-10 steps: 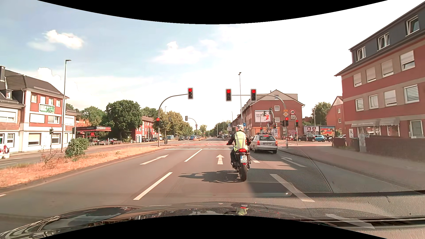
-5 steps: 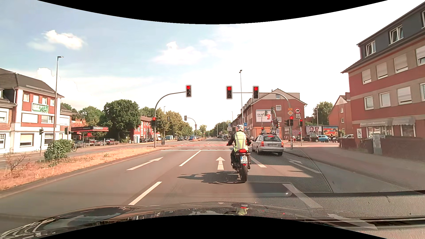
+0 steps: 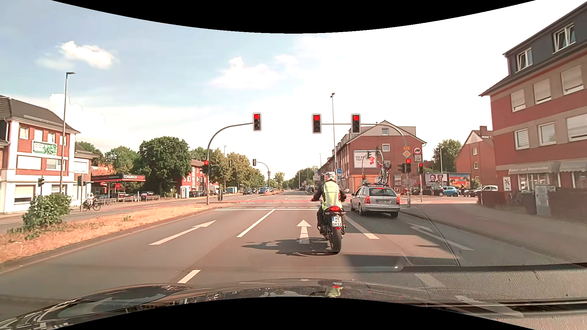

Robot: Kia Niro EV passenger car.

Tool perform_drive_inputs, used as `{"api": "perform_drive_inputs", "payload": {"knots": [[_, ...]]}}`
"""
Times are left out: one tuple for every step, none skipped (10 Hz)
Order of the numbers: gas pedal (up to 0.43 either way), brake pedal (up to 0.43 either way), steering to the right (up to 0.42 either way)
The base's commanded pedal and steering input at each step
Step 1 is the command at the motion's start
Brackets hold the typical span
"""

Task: Follow the waypoints while adhering to traffic rules and regulations

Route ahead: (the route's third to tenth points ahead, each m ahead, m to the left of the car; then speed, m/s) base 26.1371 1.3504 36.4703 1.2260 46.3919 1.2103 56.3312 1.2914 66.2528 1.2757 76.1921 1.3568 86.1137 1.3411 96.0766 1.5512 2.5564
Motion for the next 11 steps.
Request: {"api": "perform_drive_inputs", "payload": {"knots": [[0.0,0.091,0.007],[0.0,0.098,0.007],[0.0,0.11,0.007],[0.0,0.14,0.007],[0.0,0.159,0.007],[0.0,0.165,0.007],[0.0,0.165,0.007],[0.0,0.159,0.007],[0.0,0.152,0.007],[0.0,0.14,0.007],[0.0,0.14,0.007]]}}
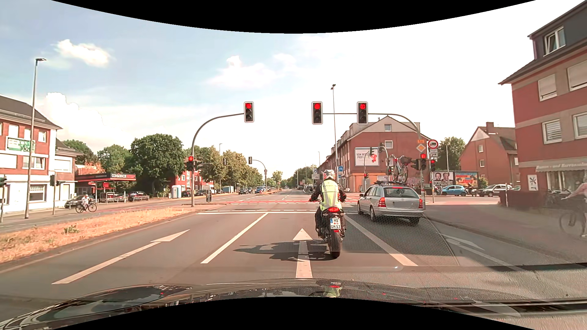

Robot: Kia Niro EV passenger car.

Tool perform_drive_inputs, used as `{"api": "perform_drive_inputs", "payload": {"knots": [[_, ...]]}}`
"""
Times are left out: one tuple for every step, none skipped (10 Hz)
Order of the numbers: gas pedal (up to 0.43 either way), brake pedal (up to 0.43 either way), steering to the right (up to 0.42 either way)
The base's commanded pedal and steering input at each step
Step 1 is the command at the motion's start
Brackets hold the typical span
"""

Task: Follow the waypoints while adhering to traffic rules and regulations

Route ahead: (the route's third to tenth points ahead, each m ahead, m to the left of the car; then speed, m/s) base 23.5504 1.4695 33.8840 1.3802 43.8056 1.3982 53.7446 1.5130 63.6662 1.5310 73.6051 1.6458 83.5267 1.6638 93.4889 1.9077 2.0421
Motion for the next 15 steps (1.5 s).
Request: {"api": "perform_drive_inputs", "payload": {"knots": [[0.0,0.14,0.007],[0.0,0.14,0.007],[0.0,0.134,0.007],[0.0,0.122,0.007],[0.0,0.11,0.007],[0.0,0.104,0.007],[0.0,0.104,0.007],[0.0,0.104,0.007],[0.0,0.104,0.008],[0.0,0.104,0.008],[0.0,0.104,0.008],[0.0,0.104,0.009],[0.0,0.104,0.01],[0.0,0.104,0.01],[0.0,0.104,0.01]]}}
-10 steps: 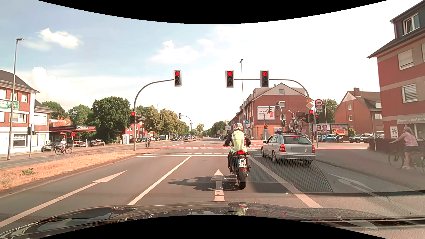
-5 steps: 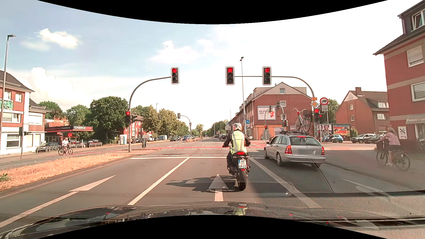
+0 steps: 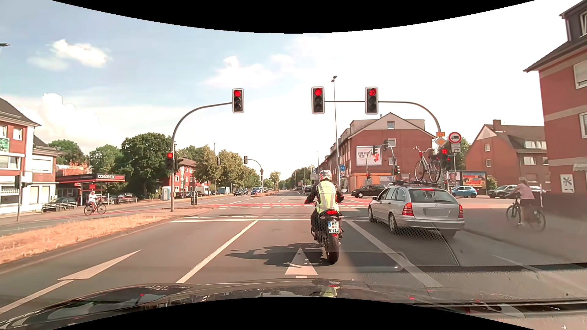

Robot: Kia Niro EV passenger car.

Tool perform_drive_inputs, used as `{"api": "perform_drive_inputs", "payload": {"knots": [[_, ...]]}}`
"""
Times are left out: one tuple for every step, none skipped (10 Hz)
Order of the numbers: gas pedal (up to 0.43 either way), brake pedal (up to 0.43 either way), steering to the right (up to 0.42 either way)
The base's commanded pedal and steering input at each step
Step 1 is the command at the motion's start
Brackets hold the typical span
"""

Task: Follow the waypoints while adhering to traffic rules and regulations

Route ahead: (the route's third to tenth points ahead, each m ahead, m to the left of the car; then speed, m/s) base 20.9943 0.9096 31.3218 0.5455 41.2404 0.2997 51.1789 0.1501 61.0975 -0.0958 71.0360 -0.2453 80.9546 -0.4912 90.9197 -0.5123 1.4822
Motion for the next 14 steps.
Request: {"api": "perform_drive_inputs", "payload": {"knots": [[0.0,0.104,0.01],[0.0,0.098,0.01],[0.0,0.098,0.01],[0.0,0.091,0.01],[0.0,0.091,0.01],[0.0,0.085,0.01],[0.0,0.085,0.01],[0.0,0.085,0.01],[0.0,0.085,0.01],[0.0,0.085,0.01],[0.0,0.085,0.01],[0.0,0.085,0.01],[0.0,0.085,0.01],[0.0,0.085,0.01]]}}
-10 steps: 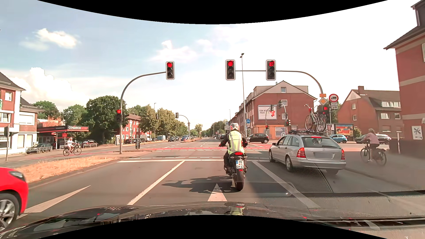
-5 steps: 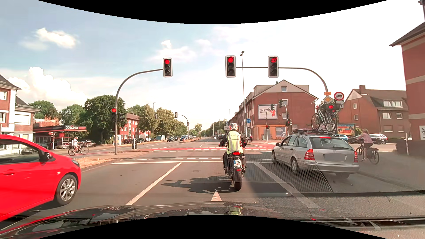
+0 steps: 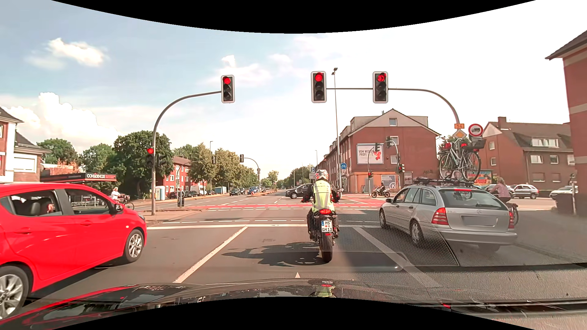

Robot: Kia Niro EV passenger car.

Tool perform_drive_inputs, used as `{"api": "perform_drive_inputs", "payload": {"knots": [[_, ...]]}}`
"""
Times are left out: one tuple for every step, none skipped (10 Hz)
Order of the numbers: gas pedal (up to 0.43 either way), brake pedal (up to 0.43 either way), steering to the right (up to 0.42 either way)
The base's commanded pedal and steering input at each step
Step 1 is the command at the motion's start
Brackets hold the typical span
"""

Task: Follow the waypoints while adhering to traffic rules and regulations

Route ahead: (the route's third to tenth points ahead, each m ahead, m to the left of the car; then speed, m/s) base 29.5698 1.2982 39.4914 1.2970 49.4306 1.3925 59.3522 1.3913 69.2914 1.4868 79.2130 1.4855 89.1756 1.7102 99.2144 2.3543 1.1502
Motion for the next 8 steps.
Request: {"api": "perform_drive_inputs", "payload": {"knots": [[0.0,0.085,0.01],[0.0,0.085,0.01],[0.0,0.085,0.01],[0.0,0.085,0.01],[0.0,0.085,0.01],[0.0,0.085,0.01],[0.0,0.085,0.01],[0.0,0.085,0.01]]}}
